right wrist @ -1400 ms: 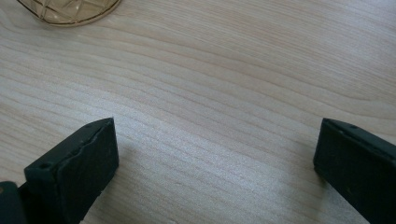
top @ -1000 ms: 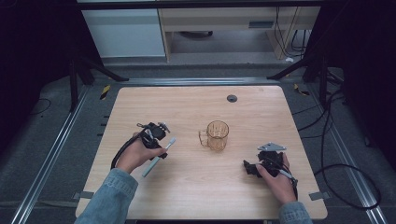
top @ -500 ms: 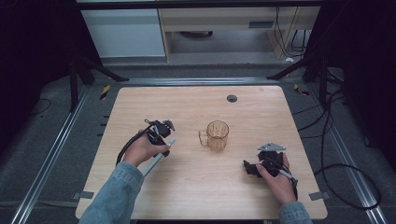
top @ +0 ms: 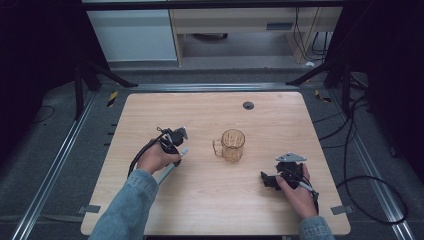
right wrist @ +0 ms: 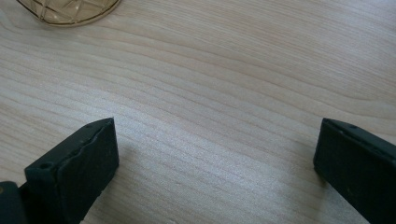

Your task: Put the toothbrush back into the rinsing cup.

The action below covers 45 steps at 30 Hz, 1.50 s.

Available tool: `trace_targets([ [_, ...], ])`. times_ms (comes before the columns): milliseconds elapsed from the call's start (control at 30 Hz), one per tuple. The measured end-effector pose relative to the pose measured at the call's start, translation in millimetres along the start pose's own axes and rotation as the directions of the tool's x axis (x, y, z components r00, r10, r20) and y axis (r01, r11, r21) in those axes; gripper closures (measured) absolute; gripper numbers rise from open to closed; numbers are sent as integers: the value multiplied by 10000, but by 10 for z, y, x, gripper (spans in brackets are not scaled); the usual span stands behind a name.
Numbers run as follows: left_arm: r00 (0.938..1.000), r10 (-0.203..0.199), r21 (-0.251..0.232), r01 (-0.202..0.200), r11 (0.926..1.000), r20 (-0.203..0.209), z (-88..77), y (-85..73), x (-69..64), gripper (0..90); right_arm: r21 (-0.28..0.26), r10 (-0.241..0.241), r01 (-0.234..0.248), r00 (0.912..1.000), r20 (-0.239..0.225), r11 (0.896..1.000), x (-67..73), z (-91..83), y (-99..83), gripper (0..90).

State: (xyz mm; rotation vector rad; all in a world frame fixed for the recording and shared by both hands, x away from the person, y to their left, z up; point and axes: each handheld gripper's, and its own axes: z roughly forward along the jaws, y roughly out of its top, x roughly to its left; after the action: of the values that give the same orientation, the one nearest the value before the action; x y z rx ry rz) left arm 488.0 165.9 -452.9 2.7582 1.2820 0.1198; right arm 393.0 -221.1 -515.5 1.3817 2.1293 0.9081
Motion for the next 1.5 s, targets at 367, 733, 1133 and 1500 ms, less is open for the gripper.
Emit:
trace_targets([
  [367, 9999, -2, 14, 2, 10000, 152, -2, 14, 8, 672, 1, -7, 7, 10000, 1, 10000, 0, 0, 0, 4],
  [733, 10000, -44, 343, 42, 9994, 50, 34, 52, 3, 715, 2, -1, 1, 10000, 0, 10000, 0, 0, 0, 4],
  [1133, 10000, -6, 519, 1, 9987, 96, 48, 82, 15, 717, 12, -24, 24, 10000, -7, 10000, -1, -1, -1, 4],
  [1500, 9999, -85, 583, 78, 9983, 107, 86, 69, 9, 719, 11, -12, 12, 10000, -8, 10000, 1, -3, -3, 4],
])
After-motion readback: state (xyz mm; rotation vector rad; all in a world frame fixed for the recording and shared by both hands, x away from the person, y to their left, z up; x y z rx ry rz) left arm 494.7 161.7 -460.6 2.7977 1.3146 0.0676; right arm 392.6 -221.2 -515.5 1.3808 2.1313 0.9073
